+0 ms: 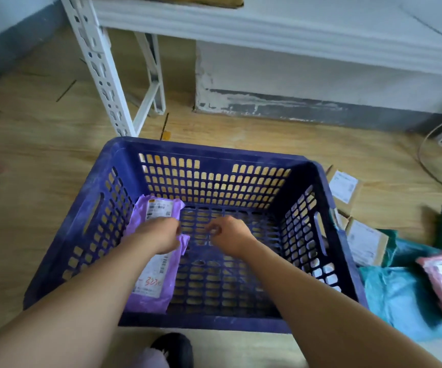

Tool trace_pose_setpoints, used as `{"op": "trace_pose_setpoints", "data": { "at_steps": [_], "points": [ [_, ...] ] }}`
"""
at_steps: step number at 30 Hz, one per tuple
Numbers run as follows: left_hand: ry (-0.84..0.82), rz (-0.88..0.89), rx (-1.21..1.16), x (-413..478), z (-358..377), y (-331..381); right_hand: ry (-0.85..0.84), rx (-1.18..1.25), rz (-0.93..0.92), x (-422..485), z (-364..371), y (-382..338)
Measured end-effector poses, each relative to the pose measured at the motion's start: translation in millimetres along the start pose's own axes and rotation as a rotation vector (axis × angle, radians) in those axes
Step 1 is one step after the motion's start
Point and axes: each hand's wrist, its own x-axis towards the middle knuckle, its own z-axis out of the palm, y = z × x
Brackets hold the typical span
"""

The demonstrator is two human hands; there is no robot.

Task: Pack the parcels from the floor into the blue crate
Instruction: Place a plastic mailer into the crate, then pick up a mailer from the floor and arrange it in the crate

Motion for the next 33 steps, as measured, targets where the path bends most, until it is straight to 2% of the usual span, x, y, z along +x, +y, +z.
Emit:
{"op": "trace_pose_setpoints", "data": {
  "at_steps": [13, 22, 28, 33],
  "points": [
    [0.26, 0.235, -0.133, -29.0, -32.6, 114.1, 0.412, 0.146, -0.025, -77.6, -61.6, 43.8],
    [0.444, 0.415, -0.185, -53.6, -51.9, 208.1, 0.663, 0.217, 0.03, -126.4, -113.0, 95.1],
    [0.482, 0.555, -0.24, -66.4, -45.0, 269.9, 0.743, 0.288, 0.167, -153.3, -140.5, 148.9],
    [0.394, 0.662, -0.259, -74.6, -30.4, 316.2, 0.792, 0.341, 0.278, -177.2, -149.0, 196.9]
  ]
}}
